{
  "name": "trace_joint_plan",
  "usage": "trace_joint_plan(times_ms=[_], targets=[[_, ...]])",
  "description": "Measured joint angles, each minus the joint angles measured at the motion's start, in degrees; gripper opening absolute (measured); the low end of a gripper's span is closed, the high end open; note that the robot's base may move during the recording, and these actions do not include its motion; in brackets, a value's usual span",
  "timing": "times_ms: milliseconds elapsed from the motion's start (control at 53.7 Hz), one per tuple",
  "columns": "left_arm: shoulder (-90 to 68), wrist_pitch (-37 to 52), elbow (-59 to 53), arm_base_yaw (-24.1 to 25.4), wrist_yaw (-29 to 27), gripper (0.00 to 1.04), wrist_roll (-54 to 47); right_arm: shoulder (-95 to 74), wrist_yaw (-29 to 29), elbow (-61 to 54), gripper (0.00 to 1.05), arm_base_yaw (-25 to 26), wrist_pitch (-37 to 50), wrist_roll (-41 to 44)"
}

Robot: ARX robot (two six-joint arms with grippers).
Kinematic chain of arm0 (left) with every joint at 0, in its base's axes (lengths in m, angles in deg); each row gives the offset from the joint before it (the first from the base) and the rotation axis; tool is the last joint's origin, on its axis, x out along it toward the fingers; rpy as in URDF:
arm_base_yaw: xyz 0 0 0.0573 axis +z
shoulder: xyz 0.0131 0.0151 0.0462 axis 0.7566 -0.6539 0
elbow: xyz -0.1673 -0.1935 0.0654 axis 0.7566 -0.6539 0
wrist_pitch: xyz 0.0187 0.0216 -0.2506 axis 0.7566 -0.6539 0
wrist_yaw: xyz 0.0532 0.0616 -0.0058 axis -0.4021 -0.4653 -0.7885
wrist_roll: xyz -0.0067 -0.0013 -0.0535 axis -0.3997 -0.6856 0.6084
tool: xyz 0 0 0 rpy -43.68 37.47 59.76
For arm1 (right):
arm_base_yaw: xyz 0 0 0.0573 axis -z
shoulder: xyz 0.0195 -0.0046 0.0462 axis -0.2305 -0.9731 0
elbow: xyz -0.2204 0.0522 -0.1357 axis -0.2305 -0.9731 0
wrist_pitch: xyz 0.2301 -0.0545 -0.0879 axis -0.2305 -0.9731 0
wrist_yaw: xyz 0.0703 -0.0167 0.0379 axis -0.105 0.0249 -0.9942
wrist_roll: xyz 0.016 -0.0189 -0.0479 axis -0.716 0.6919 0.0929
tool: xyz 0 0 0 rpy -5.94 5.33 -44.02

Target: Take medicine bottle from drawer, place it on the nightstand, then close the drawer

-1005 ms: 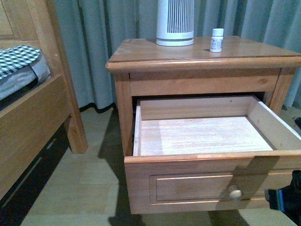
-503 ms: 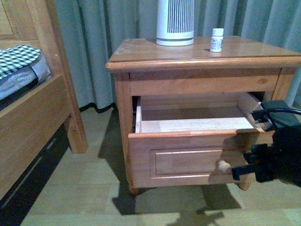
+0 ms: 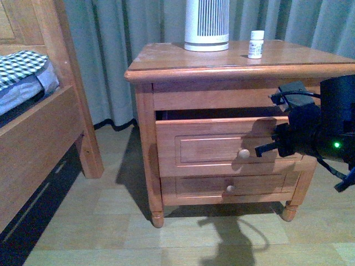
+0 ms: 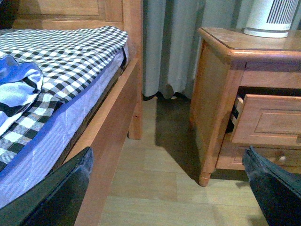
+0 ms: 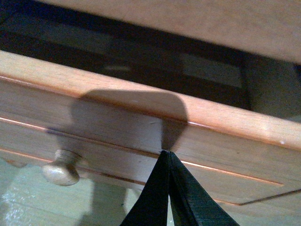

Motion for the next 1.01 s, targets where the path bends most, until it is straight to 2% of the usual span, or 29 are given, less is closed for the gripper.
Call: trace_joint_plan(times_ms=[354, 596, 893, 1005], targets=[[0.0, 0.0, 0.0, 0.0, 0.0, 0.98, -0.02, -5.6, -0.11, 9.81, 0.03, 0.5, -2.58, 0.07], [0.0, 0.0, 0.0, 0.0, 0.0, 0.98, -0.02, -7.08, -2.47, 9.77, 0.03, 1.25, 2.6, -1.27], [0.0, 0.0, 0.0, 0.0, 0.0, 0.98, -0.02, -8.02, -4.96, 6.49, 0.03, 2.89, 13.73, -3.54], [0.0, 0.0, 0.0, 0.0, 0.0, 0.98, 0.0, -5.77, -3.56, 3.67, 0.03, 3.15, 12.2, -6.43]])
